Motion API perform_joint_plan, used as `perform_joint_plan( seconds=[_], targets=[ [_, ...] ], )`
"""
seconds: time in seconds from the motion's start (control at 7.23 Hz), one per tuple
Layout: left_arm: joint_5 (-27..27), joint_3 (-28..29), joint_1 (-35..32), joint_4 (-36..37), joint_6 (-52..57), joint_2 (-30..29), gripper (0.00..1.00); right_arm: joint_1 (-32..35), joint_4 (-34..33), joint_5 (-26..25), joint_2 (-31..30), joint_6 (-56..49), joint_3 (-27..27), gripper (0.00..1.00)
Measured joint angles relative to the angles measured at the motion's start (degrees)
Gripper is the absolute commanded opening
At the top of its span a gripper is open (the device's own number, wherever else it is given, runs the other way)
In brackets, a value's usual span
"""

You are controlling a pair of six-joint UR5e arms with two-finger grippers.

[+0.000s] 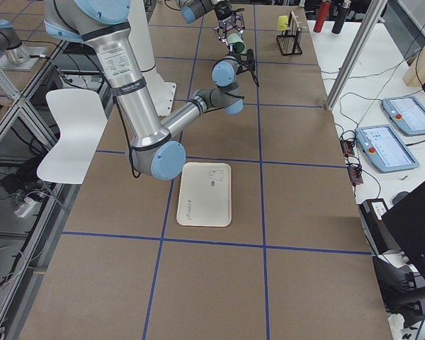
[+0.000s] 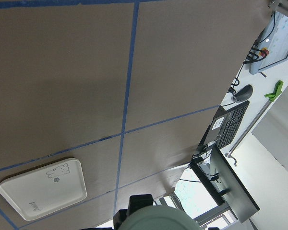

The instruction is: Left arm grabs green cup and hands to right arm on tray

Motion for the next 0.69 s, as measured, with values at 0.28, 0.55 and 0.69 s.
perform_joint_plan(
  seconds=[0.28,0.55,0.69],
  targets=[
    [0.0,-0.1,0.0,0.0,0.2,0.0,0.99,0.0,0.0,0.0,0.0,0.1,0.0,0.0],
    [0.0,-0.1,0.0,0.1,0.6,0.1,1.0,0.0,0.0,0.0,-0.1,0.1,0.0,0.0],
    [0.0,-0.1,0.0,0.1,0.7,0.1,1.0,0.0,0.0,0.0,-0.1,0.2,0.0,0.0]
  ],
)
